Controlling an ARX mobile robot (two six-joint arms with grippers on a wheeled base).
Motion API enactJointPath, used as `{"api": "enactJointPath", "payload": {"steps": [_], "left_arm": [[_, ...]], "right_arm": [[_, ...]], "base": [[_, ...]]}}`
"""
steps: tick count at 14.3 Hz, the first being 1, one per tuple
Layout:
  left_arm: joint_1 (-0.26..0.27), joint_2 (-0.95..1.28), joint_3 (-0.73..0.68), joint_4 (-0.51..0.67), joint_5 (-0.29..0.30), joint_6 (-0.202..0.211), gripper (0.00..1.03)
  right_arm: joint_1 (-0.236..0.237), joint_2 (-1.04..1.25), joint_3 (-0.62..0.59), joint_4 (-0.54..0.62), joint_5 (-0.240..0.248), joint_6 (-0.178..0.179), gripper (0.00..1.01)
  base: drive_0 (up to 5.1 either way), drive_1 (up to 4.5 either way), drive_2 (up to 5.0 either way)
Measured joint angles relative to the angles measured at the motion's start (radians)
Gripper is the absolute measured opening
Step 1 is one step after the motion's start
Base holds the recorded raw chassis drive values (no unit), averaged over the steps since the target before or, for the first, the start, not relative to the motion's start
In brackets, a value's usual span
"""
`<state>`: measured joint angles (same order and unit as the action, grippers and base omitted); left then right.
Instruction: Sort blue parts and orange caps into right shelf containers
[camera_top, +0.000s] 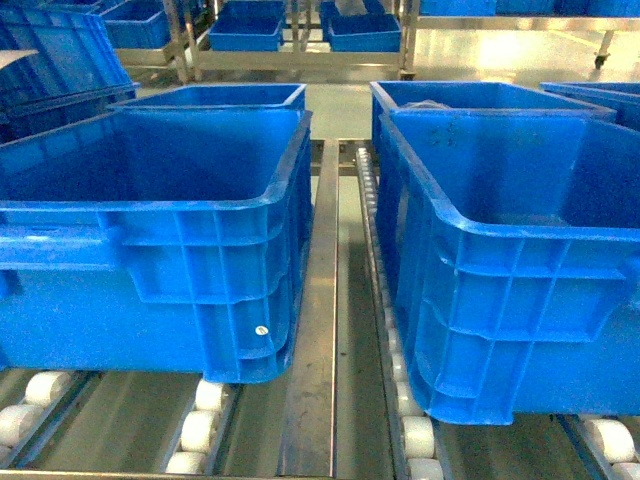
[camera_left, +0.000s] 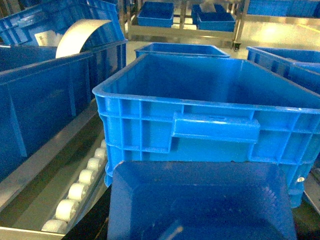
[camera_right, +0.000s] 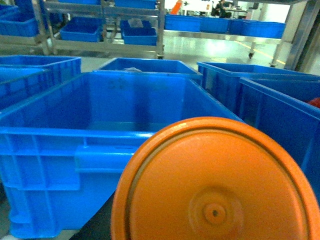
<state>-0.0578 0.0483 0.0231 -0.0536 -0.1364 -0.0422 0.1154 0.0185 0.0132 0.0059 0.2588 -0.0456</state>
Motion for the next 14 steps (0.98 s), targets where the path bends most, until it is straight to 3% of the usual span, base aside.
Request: {"api": "enactJointPath", "payload": {"steps": [1,3,4,7,9,10,12,14], "left_arm": [[0.003,0.001,0.000,0.007,-0.011,-0.011,0.44],[0.006,0.089,0.009,0.083,-0.005,-0.013,0.44],[0.014,0.172,0.033,0.166,0.027,-0.013,0.44],[0.031,0.562,0.178,0.507,0.139,-0.019,0.44],[0.031,0.893,0.346,0.671,0.183,-0.029,0.44],[0.027,1.127,0.517,0.686,0.196,-0.050,0.44],[0.013,1.393,0.764,0.666,0.182,-0.090,0.44],[-0.014,1.559,0.910,0.619,0.154,-0.090,0.44]], "right_arm": [[-0.001,0.002,0.000,0.005,0.050,-0.008,0.44],[0.011,0.028,0.003,0.011,0.048,-0.003,0.44],[0.029,0.060,0.019,0.026,0.031,0.005,0.44],[0.047,0.362,0.136,0.322,-0.048,0.022,0.44],[0.013,0.670,0.235,0.537,-0.127,0.018,0.44],[-0.004,0.941,0.372,0.667,-0.148,0.016,0.44],[-0.013,1.280,0.570,0.658,-0.162,0.031,0.44],[-0.024,1.475,0.704,0.623,-0.167,0.082,0.44]], "base": [[0.0,0.00,0.0],[0.0,0.00,0.0],[0.0,0.00,0.0],[0.0,0.00,0.0],[0.0,0.00,0.0],[0.0,0.00,0.0],[0.0,0.00,0.0],[0.0,0.00,0.0]]}}
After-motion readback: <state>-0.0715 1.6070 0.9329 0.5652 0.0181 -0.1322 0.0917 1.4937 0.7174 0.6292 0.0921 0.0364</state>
